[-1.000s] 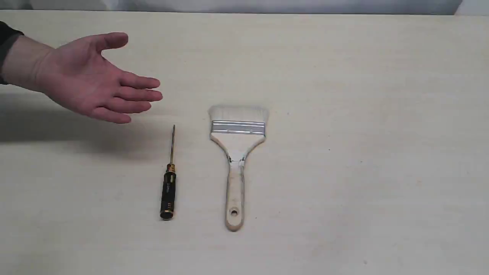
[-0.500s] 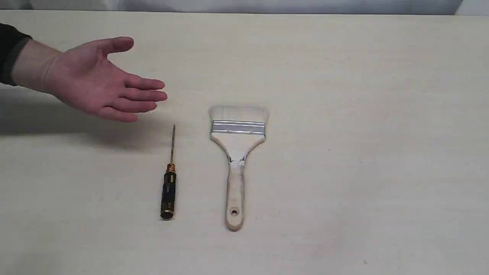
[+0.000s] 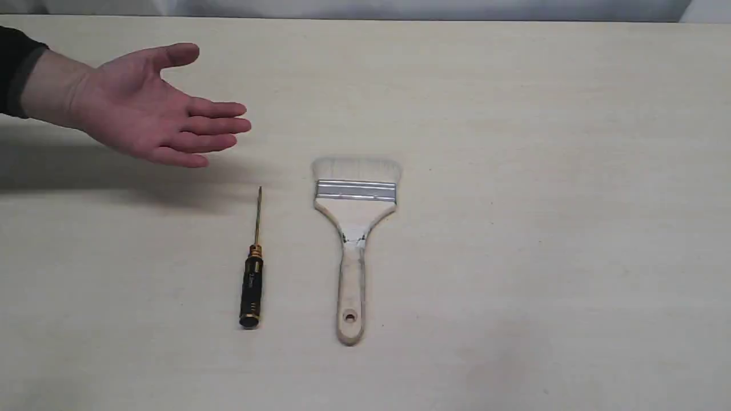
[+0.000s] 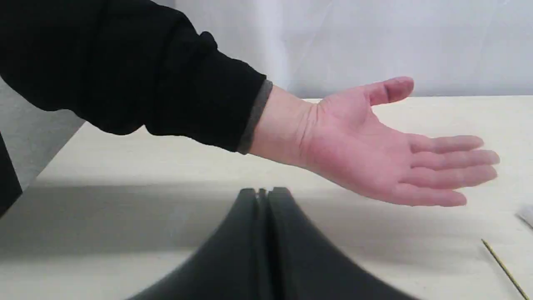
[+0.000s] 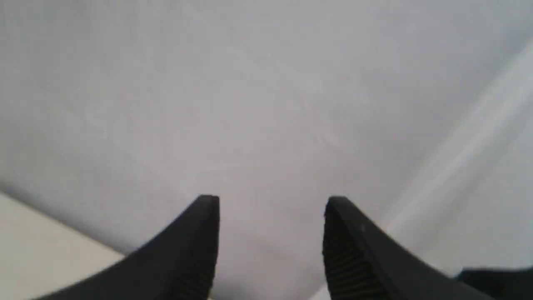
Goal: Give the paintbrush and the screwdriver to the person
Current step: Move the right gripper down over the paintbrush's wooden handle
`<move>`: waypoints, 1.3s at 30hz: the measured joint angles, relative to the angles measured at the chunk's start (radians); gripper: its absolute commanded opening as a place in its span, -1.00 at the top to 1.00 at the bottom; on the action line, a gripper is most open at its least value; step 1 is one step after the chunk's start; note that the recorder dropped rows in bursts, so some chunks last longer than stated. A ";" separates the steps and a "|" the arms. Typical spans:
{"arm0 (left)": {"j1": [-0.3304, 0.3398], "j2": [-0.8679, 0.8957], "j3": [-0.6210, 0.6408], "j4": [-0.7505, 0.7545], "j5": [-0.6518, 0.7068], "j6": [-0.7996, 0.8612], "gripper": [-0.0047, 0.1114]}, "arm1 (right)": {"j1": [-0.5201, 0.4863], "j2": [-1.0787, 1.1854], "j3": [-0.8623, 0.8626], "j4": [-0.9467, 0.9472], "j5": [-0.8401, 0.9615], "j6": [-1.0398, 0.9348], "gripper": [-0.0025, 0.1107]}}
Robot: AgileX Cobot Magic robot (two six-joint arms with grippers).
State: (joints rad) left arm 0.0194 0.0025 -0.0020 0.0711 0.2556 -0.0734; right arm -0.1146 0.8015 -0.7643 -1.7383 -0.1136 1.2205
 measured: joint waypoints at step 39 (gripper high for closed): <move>0.000 0.000 0.000 0.000 0.000 0.000 0.92 | 1.035 0.724 -0.307 1.078 0.975 -0.677 0.04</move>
State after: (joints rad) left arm 0.0194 0.0025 -0.0020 0.0711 0.2556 -0.0734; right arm 0.9207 1.5255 -1.0709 -0.6607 0.8617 0.5440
